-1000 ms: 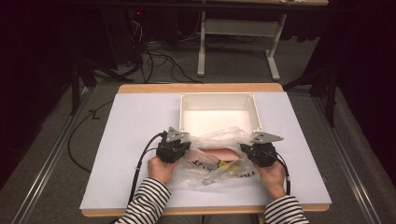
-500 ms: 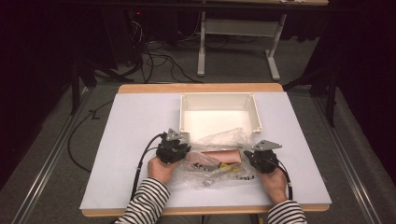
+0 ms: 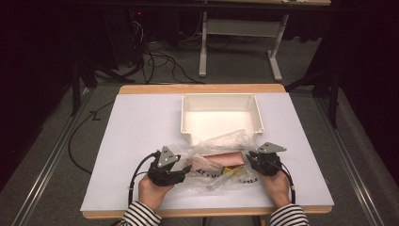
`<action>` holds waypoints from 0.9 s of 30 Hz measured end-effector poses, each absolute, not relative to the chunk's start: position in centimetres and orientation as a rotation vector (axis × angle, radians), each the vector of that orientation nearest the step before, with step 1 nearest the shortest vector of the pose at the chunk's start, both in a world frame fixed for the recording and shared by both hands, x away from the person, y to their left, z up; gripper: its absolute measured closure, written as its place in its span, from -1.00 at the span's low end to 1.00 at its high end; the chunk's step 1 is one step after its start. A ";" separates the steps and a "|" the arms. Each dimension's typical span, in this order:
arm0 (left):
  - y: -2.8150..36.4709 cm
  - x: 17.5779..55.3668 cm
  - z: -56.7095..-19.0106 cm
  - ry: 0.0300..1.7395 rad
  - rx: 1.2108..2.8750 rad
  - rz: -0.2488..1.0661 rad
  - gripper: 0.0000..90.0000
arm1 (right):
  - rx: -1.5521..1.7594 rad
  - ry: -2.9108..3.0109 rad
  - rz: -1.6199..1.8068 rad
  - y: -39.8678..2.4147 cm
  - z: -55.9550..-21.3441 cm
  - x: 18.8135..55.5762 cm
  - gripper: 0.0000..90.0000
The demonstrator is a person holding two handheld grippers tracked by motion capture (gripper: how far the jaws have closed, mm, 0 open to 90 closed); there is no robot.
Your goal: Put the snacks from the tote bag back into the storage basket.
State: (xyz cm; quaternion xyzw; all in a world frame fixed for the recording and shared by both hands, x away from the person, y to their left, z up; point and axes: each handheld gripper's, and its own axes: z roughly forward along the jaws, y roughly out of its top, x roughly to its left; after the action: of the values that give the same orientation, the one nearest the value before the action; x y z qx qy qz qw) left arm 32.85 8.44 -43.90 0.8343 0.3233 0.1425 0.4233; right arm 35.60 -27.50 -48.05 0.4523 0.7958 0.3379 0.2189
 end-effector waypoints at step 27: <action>9.7 31.1 -47.4 0.800 2.250 0.285 0.88 | 1.233 2.231 0.965 -27.8 -48.2 35.7 0.29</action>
State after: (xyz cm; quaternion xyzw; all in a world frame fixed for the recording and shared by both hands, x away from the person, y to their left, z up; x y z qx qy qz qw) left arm 31.13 9.71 -47.45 0.8727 0.3105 0.1107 0.3601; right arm 35.68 -27.79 -48.16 0.4427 0.8008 0.3465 0.2066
